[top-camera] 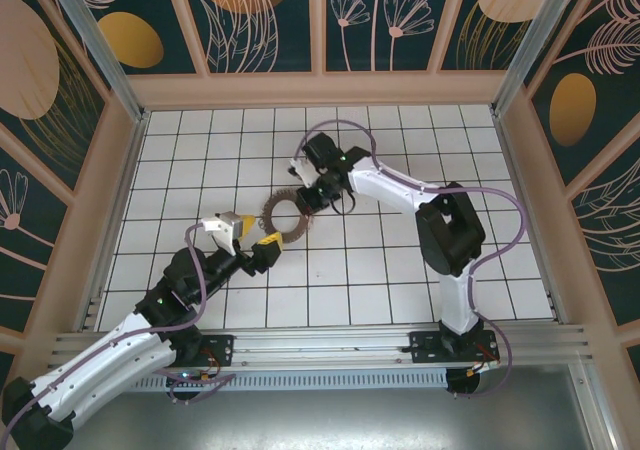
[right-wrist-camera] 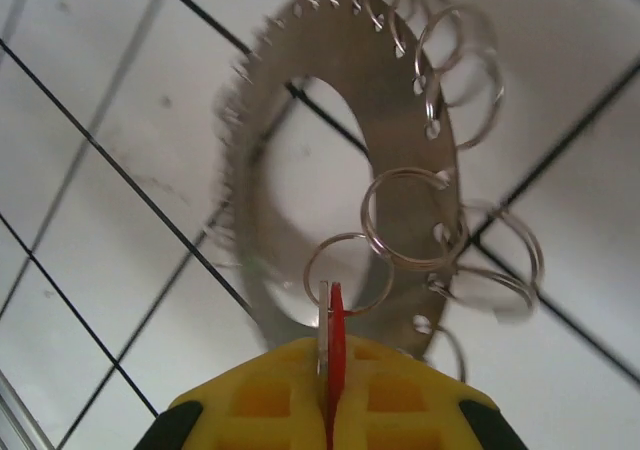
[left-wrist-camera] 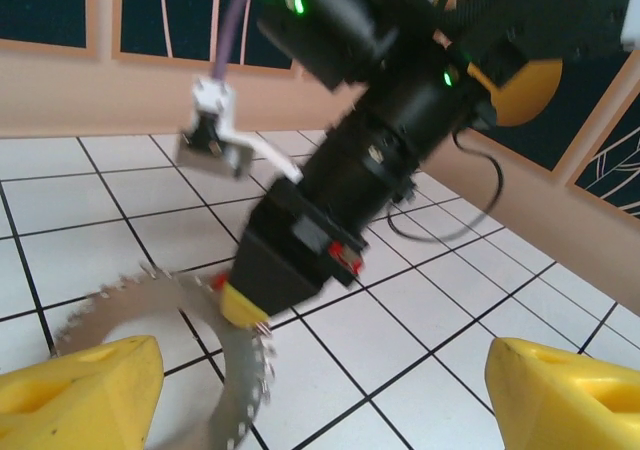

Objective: Put the keys on the keyring

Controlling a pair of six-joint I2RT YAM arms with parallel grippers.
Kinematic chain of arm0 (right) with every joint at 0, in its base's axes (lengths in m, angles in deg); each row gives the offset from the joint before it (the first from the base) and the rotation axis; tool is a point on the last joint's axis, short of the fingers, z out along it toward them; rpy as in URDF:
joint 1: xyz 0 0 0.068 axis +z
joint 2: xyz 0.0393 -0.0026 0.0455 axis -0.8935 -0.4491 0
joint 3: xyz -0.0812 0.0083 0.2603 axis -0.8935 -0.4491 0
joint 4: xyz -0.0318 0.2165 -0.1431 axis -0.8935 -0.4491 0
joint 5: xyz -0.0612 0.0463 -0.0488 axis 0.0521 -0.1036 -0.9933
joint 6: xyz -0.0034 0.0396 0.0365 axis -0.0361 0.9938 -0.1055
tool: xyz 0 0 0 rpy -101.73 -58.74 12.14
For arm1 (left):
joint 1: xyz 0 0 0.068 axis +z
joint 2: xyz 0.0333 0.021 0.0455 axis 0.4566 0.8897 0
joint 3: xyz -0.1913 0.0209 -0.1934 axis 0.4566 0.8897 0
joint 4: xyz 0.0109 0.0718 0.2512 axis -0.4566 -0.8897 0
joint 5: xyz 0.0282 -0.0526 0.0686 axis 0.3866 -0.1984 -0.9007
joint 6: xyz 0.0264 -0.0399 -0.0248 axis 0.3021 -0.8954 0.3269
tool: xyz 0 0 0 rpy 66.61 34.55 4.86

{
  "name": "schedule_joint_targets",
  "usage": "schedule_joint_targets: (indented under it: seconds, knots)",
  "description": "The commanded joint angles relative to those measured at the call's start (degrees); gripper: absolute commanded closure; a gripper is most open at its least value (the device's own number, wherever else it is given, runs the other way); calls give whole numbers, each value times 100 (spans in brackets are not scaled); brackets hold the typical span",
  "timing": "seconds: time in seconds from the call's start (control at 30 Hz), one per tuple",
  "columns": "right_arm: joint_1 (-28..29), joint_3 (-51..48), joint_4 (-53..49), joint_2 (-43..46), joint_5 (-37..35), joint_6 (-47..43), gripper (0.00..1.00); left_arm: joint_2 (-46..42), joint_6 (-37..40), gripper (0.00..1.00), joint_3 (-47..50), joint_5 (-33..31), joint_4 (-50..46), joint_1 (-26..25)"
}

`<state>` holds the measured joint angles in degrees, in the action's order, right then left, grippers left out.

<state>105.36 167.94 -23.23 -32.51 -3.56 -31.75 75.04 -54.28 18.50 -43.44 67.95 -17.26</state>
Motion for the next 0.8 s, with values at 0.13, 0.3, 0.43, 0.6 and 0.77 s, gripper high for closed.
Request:
schedule_joint_targets:
  seconds: [0.13,0.3,0.43,0.6,0.77]
  knots:
    - [-141,-1758,943,1465,23,665,100,549,-83,16,-84,190,581,-14]
    - [-188,-2846,1208,2083,37,950,100,1107,12,16,-227,369,815,-5]
    - [-256,-3615,1433,2501,65,1163,100,1426,29,16,-290,486,1080,-7]
    - [-380,-4410,1772,2938,206,1457,97,1898,-8,16,-385,719,1392,-7]
    - [-407,-4926,1943,3280,370,1664,93,2124,54,16,-501,789,1498,-12]
